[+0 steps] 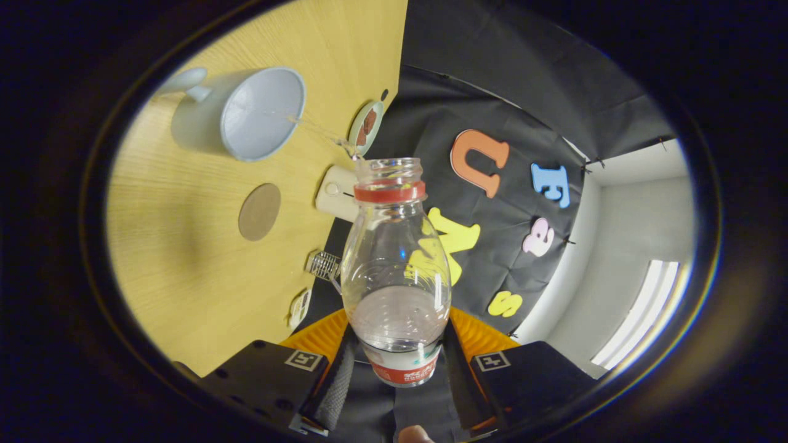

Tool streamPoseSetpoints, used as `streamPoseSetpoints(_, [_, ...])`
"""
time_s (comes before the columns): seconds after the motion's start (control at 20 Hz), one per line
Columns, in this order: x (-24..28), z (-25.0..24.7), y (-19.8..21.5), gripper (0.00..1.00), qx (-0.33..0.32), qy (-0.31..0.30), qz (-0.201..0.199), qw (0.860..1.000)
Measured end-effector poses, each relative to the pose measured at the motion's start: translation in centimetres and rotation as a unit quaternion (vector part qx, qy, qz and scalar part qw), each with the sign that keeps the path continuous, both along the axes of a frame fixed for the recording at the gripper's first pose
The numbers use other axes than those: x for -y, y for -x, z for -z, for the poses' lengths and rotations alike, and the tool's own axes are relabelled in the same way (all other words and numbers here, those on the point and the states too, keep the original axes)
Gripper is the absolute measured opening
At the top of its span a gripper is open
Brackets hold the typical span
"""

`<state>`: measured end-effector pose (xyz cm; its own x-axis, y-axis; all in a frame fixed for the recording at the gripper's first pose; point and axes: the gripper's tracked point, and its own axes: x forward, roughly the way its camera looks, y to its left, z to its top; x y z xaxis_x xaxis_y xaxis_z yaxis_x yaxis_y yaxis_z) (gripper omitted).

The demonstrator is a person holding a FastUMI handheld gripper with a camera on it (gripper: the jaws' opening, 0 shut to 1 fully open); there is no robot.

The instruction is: Take the bottle from table, then pour the juice into the cup, finally place the bottle on the coaster

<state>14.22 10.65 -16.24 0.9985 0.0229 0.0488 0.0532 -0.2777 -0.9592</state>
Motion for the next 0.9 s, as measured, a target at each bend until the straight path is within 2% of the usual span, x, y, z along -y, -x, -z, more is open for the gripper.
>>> streamPoseSetpoints(0.9, [-0.47,-0.74,-0.15,0.75,0.013,0.031,-0.006,0.999])
